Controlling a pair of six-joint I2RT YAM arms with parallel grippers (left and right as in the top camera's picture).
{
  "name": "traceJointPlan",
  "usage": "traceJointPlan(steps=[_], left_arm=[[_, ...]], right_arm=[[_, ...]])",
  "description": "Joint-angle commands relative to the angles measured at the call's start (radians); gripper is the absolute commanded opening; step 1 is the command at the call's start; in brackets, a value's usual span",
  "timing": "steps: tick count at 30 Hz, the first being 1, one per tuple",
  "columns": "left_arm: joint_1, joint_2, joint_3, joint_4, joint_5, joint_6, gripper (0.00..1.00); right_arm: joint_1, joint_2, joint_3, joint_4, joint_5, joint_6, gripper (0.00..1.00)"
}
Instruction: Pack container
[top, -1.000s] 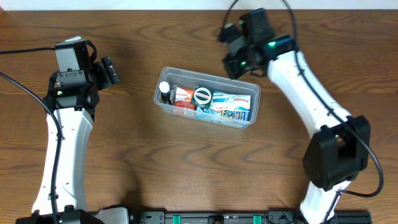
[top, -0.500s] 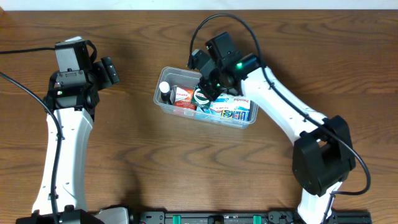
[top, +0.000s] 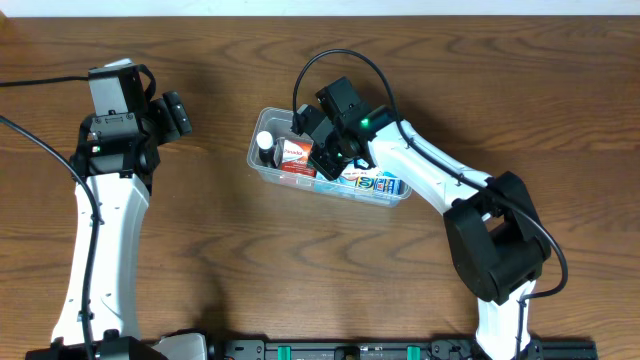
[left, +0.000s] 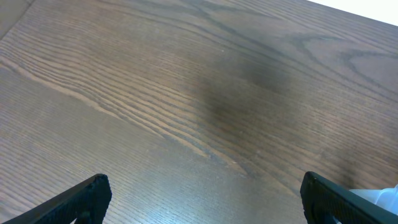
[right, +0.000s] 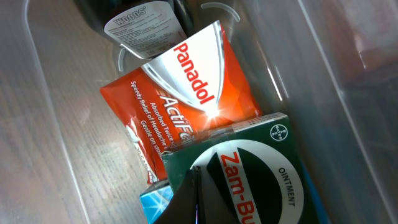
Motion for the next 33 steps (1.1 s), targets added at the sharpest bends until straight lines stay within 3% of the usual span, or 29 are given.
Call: traceJointPlan(steps=[1,33], left_arm=[[0.003,0.011,0.015,-0.001,-0.011,0.005,0.98],[0.003,0.011,0.015,-0.002,-0.011,0.005,0.98]], right_arm=[[0.011,0.034,-0.013,0.002,0.001,-0.016,0.01],[0.004,0.067,-0.002,-0.021,0.039,-0.061,0.01]])
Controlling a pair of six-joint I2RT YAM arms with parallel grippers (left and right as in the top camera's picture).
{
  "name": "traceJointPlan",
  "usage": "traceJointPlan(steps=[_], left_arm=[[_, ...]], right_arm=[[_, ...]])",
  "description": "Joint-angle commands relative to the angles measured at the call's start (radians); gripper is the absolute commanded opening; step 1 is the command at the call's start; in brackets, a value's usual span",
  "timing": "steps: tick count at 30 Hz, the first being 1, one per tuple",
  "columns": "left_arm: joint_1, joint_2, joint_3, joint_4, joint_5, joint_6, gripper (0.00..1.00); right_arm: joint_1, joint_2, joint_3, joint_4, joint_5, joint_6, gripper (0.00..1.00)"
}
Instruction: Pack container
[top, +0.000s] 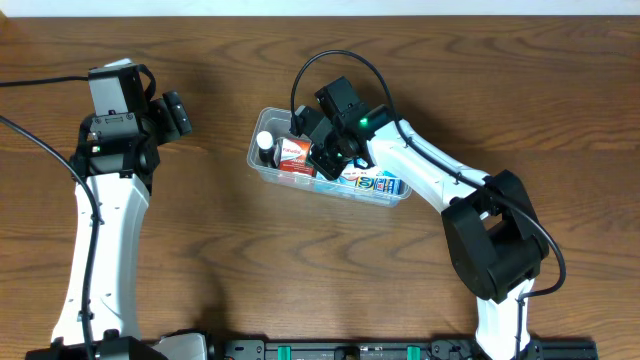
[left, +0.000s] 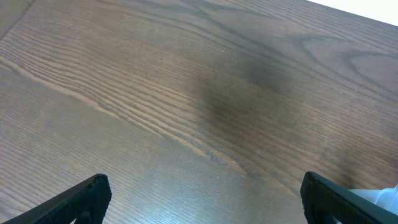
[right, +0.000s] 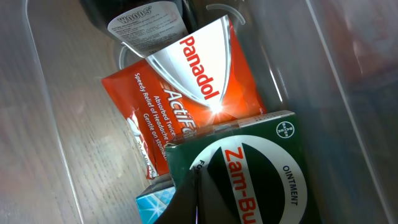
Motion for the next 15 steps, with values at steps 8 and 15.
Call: traceJointPlan(steps=[8,15], left_arm=[[0.003,0.011,0.015,-0.001,-0.011,0.005,0.98],[0.003,0.011,0.015,-0.001,-0.012,0.005,0.98]], right_arm=[[0.002,0.050,-0.008,-0.010,0.055,-0.018,0.01],[-0.002,-0.008,0.077,-0.033,0.056,-0.018,0.01]])
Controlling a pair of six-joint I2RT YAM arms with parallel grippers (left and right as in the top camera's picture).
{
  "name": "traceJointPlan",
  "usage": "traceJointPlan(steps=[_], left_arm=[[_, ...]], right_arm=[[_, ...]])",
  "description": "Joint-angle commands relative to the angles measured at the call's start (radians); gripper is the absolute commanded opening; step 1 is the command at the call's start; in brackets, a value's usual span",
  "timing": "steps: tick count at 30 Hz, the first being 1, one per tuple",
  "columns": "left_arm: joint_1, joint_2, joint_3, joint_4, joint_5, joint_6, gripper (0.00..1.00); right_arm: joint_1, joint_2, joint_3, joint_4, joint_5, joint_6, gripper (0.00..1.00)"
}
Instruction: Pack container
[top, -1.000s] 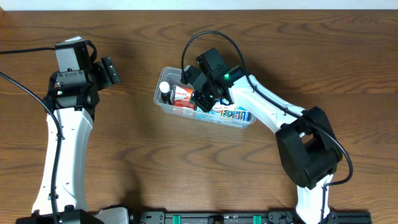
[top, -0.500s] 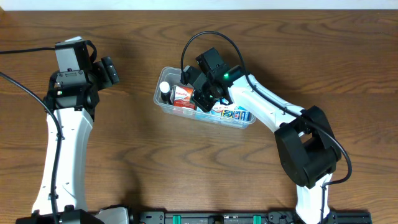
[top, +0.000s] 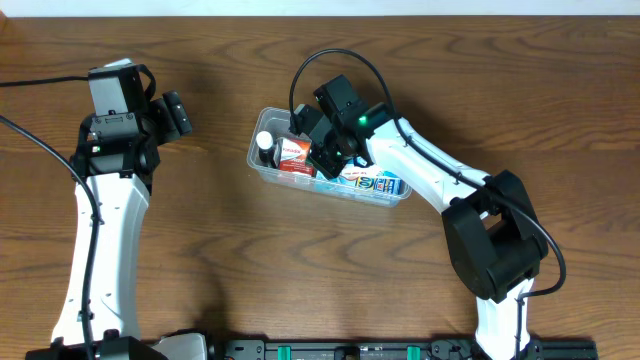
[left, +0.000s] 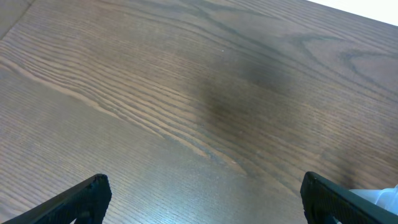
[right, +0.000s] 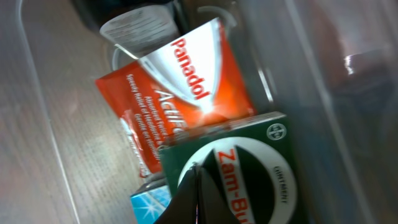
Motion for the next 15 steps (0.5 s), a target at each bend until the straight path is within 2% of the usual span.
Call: traceJointPlan(steps=[1,15], left_arm=[[0.004,0.011,0.015,-0.002,-0.011,0.005,0.98],[0.004,0.011,0.015,-0.002,-0.011,0.005,0.98]], right_arm=[[-0.003,-0.016,0.048,-0.002,0.031,-0.015,0.01],[-0.011,0.039,0.017,-0.008,0.119,-0.016,0.01]])
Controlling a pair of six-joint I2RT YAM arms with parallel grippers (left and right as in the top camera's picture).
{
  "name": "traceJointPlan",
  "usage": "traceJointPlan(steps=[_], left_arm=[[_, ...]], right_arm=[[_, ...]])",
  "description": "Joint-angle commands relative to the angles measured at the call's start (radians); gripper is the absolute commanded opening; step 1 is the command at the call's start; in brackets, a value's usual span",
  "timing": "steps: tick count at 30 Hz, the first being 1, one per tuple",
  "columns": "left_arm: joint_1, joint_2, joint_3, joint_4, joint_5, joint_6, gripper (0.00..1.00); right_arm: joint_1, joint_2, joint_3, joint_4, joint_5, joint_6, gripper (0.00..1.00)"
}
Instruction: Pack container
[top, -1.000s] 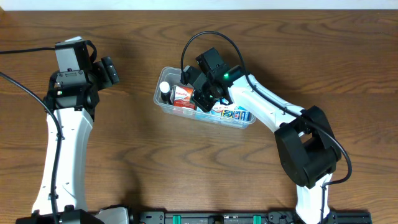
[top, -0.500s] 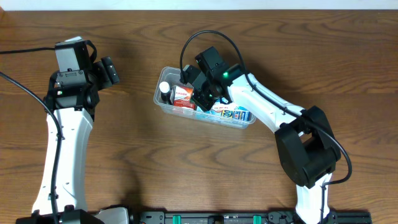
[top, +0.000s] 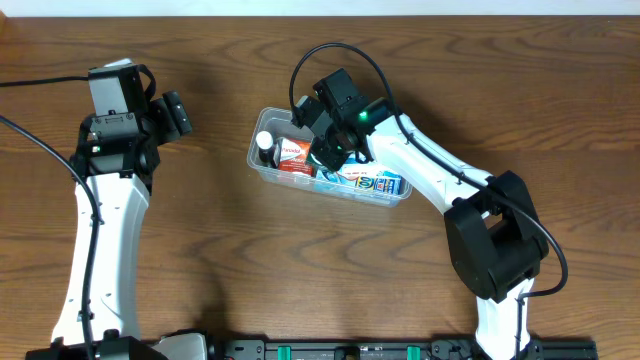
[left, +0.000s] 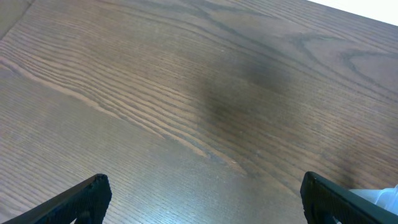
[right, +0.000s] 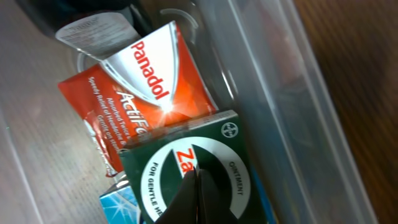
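Note:
A clear plastic container (top: 258, 172) lies mid-table. It holds a dark bottle with a white label (right: 93, 26), a red Panadol box (right: 146, 102), a green Zam-Buk ointment box (right: 163, 177) and a blue box (right: 119, 202). My right gripper (right: 198, 186) hovers over the green box, its fingers shut together with nothing between them; overhead it is the right gripper (top: 322, 152) above the container's middle. My left gripper (left: 205, 202) stands open over bare wood far to the left, seen overhead as the left gripper (top: 176, 114).
The container's far wall (right: 273, 93) runs diagonally beside the boxes, with brown table wood (right: 354, 74) beyond it. A corner of the container (left: 387, 196) shows at the right edge of the left wrist view.
My right gripper has drawn back from the boxes toward the container's far side, so more of the wall and table show. The boxes lie where they were. The left arm is unchanged.
Throughout, my right gripper stayed shut over the green Zam-Buk box inside the container, close above it at first. It shifted slightly from moment to moment and now sits farther off. The contents did not move, and the left gripper stayed open over the bare table.

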Motion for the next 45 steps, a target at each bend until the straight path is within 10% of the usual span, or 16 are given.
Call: traceJointPlan(steps=[1,21,29,36,45], left_arm=[[0.004,0.011,0.015,-0.001,-0.012,0.005,0.98],[0.004,0.011,0.015,-0.003,-0.011,0.005,0.98],[0.004,0.011,0.015,-0.003,-0.012,0.005,0.98],[0.004,0.011,0.015,-0.003,-0.012,0.005,0.98],[0.004,0.011,0.015,-0.003,-0.012,0.005,0.98]], right_arm=[[-0.011,0.049,-0.010,0.002,0.025,-0.016,0.01],[-0.022,-0.055,0.069,-0.016,0.026,0.021,0.02],[-0.122,-0.271,0.075,-0.012,0.028,0.082,0.31],[-0.265,-0.507,0.074,-0.029,0.028,0.090,0.99],[-0.330,-0.700,0.074,-0.040,0.029,0.090,0.99]])
